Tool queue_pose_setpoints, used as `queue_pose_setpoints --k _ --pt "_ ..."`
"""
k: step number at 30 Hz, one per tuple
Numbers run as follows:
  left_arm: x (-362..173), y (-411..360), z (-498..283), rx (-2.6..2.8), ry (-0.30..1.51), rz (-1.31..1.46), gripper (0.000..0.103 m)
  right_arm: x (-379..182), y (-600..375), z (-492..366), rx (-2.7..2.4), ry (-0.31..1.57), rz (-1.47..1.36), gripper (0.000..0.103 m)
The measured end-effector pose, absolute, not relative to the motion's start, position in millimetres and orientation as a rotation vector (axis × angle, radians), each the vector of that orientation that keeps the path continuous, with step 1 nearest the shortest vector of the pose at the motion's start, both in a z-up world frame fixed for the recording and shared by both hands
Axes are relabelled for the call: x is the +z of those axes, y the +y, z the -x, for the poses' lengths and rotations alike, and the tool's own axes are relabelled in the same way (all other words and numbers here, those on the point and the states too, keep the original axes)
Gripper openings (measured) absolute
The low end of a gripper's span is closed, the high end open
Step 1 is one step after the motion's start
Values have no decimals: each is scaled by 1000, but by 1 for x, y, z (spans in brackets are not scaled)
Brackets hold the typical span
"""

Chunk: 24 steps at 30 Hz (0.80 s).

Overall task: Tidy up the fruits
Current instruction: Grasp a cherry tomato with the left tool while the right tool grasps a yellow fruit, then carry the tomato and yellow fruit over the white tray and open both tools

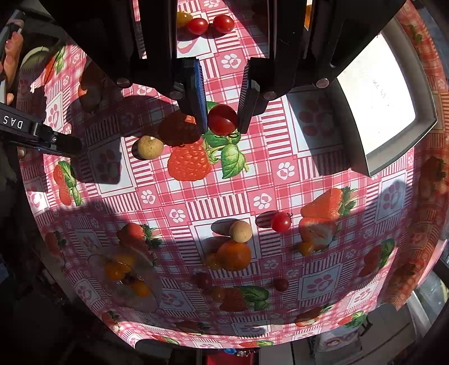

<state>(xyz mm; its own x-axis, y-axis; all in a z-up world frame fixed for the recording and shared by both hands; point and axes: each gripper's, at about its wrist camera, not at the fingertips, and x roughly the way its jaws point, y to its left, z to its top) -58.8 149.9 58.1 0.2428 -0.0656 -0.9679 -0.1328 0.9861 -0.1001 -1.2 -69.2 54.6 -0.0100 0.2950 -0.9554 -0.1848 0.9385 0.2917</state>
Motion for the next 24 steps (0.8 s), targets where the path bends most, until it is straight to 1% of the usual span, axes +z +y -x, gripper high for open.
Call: queue_pose_setpoints --k 12,24 --pt "69 203 111 142 1296 241 23 72 -11 37 505 1539 -14 28" --pt "62 281 172 297 1296 306 23 84 106 89 717 1543 102 28"
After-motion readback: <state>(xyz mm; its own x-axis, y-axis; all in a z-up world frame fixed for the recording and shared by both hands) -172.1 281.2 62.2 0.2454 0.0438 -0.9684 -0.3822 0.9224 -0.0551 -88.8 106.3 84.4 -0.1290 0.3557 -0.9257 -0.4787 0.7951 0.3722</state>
